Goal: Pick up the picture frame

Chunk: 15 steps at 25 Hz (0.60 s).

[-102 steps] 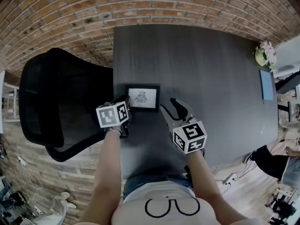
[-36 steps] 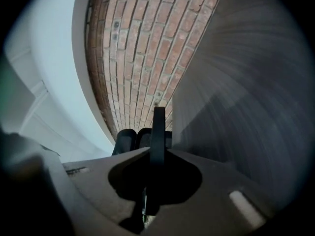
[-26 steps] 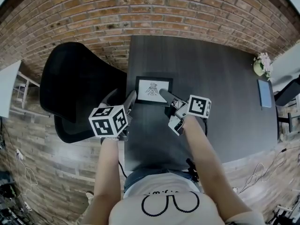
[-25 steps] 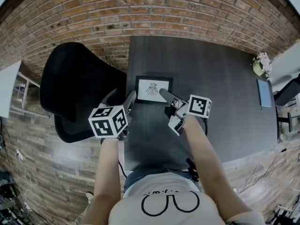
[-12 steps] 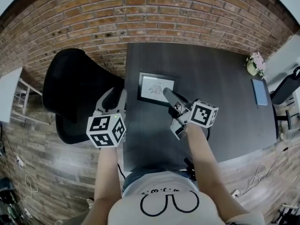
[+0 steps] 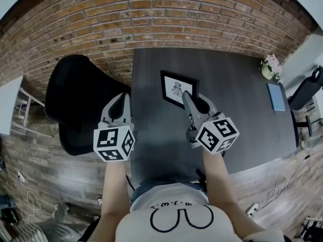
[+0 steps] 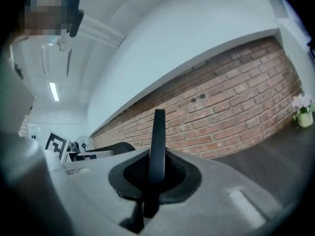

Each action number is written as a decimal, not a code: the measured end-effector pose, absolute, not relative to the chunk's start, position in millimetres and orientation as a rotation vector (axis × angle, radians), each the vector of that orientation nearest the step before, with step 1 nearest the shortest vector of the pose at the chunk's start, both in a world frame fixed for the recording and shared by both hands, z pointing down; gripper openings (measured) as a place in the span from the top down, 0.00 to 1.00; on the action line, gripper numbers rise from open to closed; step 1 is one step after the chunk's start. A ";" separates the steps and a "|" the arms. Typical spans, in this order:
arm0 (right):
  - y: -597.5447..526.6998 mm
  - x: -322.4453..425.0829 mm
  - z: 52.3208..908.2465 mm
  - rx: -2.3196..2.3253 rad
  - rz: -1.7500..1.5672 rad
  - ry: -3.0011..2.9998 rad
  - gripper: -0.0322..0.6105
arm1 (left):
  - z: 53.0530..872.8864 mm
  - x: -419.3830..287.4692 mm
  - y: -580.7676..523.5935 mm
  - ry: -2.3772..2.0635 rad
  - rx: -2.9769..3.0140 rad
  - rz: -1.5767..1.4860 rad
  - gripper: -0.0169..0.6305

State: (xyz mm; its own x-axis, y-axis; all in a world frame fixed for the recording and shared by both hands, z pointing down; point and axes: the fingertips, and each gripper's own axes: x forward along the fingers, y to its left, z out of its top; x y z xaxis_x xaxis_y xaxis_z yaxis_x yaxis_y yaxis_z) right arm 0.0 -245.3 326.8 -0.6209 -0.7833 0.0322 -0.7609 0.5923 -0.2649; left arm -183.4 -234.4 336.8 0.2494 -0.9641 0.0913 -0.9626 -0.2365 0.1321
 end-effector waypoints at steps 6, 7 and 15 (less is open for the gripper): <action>-238.4 12.7 294.4 -1.529 -0.034 2.732 0.92 | 318.2 -179.5 -232.4 -1.870 2.421 -0.047 0.98; -237.5 14.7 290.3 -1.547 0.000 2.728 0.92 | 314.9 -178.7 -232.4 -1.878 2.431 -0.049 0.98; -231.7 22.3 274.8 -1.593 0.107 2.722 0.92 | 294.6 -176.8 -230.4 -1.921 2.474 -0.064 0.98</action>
State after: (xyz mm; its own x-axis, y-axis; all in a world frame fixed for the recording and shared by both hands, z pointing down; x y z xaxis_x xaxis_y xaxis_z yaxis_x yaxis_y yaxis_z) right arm 22.3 -231.7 274.8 -0.4906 -0.8711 -0.0220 -0.8702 0.4884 0.0655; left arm -176.8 -230.4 294.6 0.2470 -0.9686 -0.0271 -0.9683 -0.2478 0.0320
